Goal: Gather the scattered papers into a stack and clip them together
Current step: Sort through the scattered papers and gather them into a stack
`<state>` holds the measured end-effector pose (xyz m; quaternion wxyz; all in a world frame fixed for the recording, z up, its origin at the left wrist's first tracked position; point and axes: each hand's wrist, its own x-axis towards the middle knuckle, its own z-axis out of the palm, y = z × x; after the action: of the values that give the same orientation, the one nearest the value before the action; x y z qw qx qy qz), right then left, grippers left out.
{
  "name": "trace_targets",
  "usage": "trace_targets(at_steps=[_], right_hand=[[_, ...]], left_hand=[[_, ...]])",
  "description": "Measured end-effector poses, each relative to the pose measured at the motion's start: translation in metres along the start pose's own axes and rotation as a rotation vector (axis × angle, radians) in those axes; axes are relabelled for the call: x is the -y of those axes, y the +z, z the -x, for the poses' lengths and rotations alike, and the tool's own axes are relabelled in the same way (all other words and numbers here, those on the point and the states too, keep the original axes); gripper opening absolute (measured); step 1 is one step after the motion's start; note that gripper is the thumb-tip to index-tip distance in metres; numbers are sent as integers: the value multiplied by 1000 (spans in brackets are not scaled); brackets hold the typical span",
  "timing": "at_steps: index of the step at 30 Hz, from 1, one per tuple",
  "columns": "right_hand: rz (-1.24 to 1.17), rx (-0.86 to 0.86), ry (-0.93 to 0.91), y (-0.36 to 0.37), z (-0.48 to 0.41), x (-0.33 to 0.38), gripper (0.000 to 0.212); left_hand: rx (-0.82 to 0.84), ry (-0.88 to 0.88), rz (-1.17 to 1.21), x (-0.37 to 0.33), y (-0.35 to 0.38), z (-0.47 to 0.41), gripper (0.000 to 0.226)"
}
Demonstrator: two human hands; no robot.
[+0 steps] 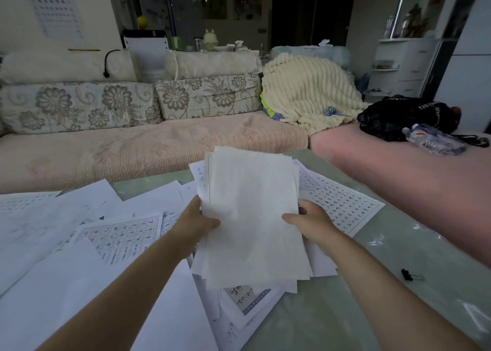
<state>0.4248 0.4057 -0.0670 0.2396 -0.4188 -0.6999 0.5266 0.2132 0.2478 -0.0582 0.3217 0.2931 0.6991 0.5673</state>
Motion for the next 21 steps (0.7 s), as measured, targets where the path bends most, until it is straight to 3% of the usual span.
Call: trace_targets(at_steps=[4,11,14,18,21], right_hand=[[-175,6,-22,-6,5,14,37],[-201,-236,-264,-24,30,49,17],[-210,-277,-362,-32,42,62,20],[-186,-257,-375,-37,55,65,35],[-135,-223,-326,-34,62,59,24]], left_hand=[[31,113,98,-12,4,16,50],[-104,248,212,-52,14,38,24],[-110,285,265,-70,18,50,18],[-157,372,229,-80,18,64,35],[-256,416,173,-79,23,73,37]])
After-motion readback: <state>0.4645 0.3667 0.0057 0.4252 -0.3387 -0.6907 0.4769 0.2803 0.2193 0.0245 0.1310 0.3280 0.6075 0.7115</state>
